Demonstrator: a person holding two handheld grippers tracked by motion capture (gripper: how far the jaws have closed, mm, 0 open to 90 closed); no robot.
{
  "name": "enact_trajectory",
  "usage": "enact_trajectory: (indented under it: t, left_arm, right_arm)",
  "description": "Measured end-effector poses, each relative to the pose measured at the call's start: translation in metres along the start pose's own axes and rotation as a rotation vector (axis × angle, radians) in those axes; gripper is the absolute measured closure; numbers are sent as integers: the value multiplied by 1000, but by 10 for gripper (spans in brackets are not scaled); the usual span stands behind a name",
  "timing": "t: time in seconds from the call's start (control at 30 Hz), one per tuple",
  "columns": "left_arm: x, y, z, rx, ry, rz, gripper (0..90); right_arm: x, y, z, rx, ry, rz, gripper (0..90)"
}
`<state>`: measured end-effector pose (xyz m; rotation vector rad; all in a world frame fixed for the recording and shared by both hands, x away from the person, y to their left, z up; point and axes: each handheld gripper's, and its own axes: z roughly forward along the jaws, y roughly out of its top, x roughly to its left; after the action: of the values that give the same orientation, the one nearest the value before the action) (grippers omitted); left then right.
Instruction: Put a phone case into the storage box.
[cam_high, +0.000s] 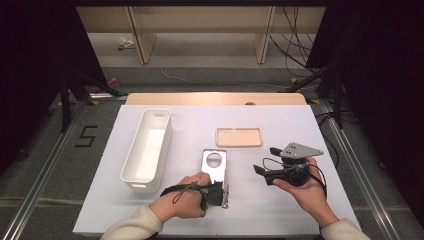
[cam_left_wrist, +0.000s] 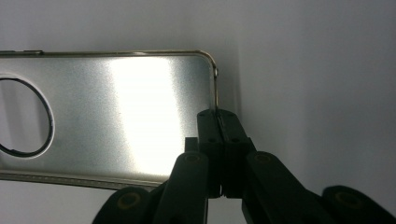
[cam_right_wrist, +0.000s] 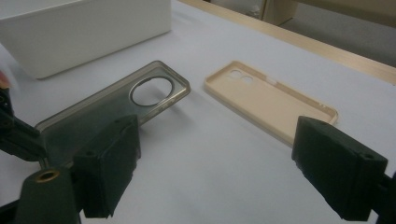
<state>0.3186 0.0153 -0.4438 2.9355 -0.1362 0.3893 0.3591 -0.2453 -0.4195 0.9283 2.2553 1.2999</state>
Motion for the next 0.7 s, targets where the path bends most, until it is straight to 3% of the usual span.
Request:
enact_trajectory:
  t: [0.2, 0.33, 0.53, 0.7]
  left_arm:
    - [-2, -2, -8, -11, 43, 2, 889]
    - [-3, 0, -12, -20, 59, 4, 889]
    - [-4, 3, -16, -24, 73, 20, 889]
    - [-4, 2, -18, -24, 77, 25, 889]
  right_arm:
    - [2, 2, 6, 12, 5, 20, 167]
    - [2, 7, 17, 8, 31, 72, 187]
    - [3, 18, 44, 14, 101, 169, 254]
    - [7, 25, 73, 69, 150, 207, 305]
